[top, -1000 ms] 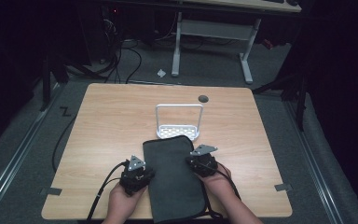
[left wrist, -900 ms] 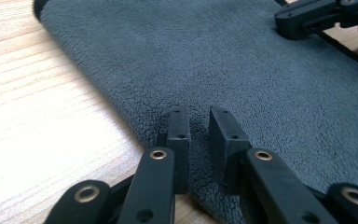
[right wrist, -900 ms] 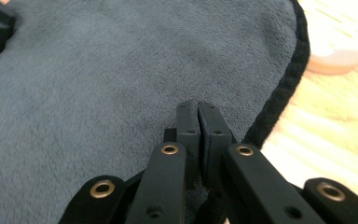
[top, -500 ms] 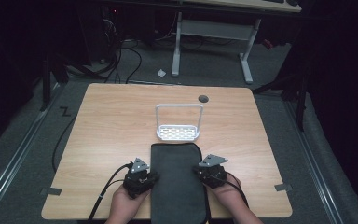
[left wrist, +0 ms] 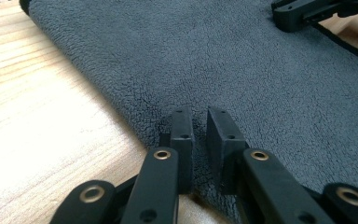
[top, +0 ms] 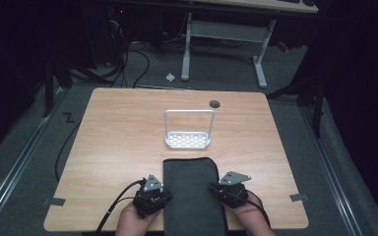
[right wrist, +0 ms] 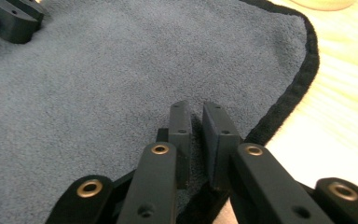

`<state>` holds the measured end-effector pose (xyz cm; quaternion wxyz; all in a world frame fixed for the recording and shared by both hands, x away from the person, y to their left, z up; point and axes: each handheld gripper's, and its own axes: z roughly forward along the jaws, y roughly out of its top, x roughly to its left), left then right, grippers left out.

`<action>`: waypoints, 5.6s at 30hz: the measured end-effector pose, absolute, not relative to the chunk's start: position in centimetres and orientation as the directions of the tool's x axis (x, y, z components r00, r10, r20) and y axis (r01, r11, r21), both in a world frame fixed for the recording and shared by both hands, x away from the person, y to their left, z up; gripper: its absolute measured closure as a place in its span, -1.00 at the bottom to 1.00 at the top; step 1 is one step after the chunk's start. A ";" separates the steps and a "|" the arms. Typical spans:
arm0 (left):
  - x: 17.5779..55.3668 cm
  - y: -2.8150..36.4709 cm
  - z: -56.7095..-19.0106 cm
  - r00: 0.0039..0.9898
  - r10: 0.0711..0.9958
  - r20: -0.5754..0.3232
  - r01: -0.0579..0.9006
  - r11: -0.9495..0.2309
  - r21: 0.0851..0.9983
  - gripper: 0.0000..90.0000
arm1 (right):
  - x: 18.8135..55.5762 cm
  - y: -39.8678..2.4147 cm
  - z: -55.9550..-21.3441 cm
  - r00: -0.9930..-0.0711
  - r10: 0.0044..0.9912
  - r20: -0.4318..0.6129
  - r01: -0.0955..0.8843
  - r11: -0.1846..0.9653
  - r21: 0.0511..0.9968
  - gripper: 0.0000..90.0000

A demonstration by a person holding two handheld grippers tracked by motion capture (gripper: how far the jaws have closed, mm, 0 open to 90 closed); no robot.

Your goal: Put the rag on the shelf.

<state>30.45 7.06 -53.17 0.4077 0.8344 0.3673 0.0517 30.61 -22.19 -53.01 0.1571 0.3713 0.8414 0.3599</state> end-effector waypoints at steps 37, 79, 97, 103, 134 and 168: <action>37.3 9.4 -50.9 0.579 0.780 -0.237 0.582 -0.192 0.790 0.02 | 30.4 -21.3 -52.2 -0.696 0.718 -0.013 0.437 0.438 0.786 0.40; 38.3 6.5 -54.1 0.593 0.756 -0.275 0.621 -0.213 0.754 0.73 | 37.7 -21.7 -52.2 -0.539 0.843 -0.002 0.582 0.374 0.722 -0.18; 38.5 6.9 -54.2 0.583 0.745 -0.325 0.645 -0.181 0.742 0.73 | 37.0 -20.6 -53.1 -0.589 0.807 0.044 0.579 0.384 0.719 0.46; 38.5 6.9 -54.2 0.581 0.746 -0.326 0.646 -0.178 0.743 0.72 | 37.0 -20.4 -53.1 -0.604 0.795 0.064 0.579 0.382 0.721 0.68; 37.6 6.6 -50.4 0.603 0.752 -0.266 0.534 -0.132 0.835 0.86 | 35.5 -20.4 -50.3 -0.585 0.811 -0.013 0.459 0.344 0.819 0.73; 38.1 7.6 -37.1 0.653 0.743 -0.147 0.251 -0.029 0.968 0.88 | 35.3 -20.2 -37.4 -0.554 0.825 -0.116 0.168 0.247 0.954 0.74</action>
